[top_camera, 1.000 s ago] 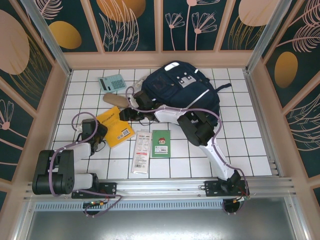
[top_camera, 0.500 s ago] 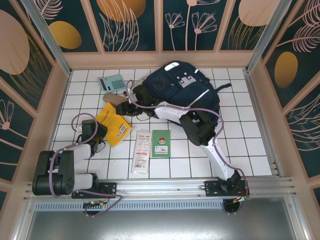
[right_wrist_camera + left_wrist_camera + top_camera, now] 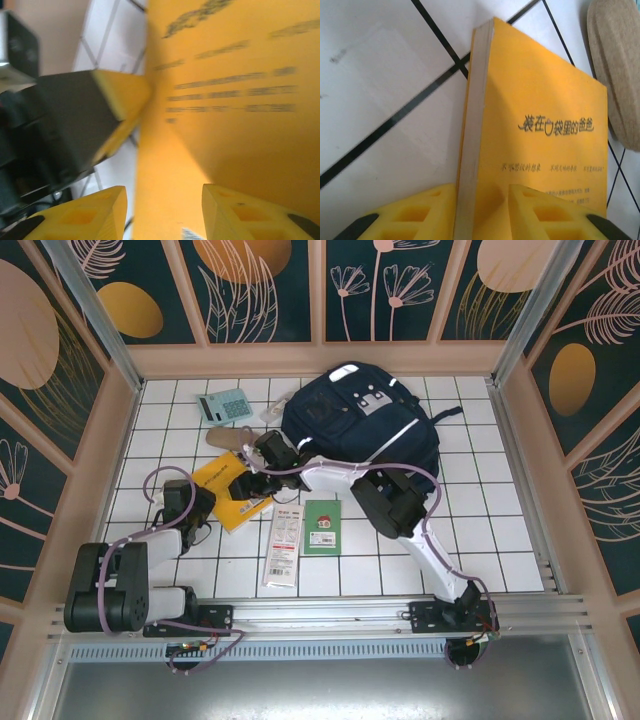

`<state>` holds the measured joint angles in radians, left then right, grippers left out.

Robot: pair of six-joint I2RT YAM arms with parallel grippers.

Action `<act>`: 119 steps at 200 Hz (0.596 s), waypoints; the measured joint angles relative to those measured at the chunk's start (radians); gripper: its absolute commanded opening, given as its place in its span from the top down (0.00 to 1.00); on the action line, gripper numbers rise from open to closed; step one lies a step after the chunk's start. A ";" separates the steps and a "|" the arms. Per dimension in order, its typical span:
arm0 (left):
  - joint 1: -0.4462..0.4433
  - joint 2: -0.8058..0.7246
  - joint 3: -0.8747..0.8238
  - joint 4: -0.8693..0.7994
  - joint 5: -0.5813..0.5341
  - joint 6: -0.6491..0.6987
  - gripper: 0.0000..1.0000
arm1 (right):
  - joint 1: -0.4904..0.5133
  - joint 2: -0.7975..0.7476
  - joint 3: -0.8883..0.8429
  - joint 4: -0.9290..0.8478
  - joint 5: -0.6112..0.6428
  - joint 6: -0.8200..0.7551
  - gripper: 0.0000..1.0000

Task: Pack books, pencil case, and school supplies into a backpack

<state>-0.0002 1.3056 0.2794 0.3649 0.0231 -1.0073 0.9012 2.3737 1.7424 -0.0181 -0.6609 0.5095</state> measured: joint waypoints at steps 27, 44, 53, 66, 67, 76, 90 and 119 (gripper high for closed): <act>-0.002 -0.069 -0.024 -0.050 0.026 0.000 0.58 | -0.012 -0.017 0.014 -0.054 0.115 -0.057 0.55; -0.002 -0.133 -0.044 -0.103 0.037 -0.001 0.58 | -0.019 -0.017 0.035 -0.083 0.180 -0.087 0.55; -0.002 -0.165 -0.055 -0.130 0.044 -0.004 0.58 | -0.023 -0.017 0.041 -0.094 0.203 -0.097 0.55; -0.002 -0.208 -0.068 -0.161 0.049 -0.008 0.59 | -0.027 -0.017 0.043 -0.101 0.226 -0.112 0.54; -0.002 -0.210 -0.068 -0.162 0.050 -0.008 0.59 | -0.027 -0.017 0.043 -0.102 0.227 -0.112 0.54; -0.002 -0.231 -0.077 -0.170 0.055 -0.009 0.59 | -0.029 -0.017 0.042 -0.106 0.243 -0.116 0.55; -0.002 -0.245 -0.085 -0.176 0.068 -0.011 0.59 | -0.030 -0.021 0.041 -0.108 0.266 -0.120 0.54; -0.002 -0.225 -0.087 -0.164 0.089 -0.011 0.60 | -0.033 -0.039 0.044 -0.121 0.306 -0.139 0.54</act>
<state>-0.0021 1.0809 0.1925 0.2012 0.1120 -1.0183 0.8680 2.3344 1.7866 -0.1390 -0.3546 0.3702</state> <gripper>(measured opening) 0.405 0.458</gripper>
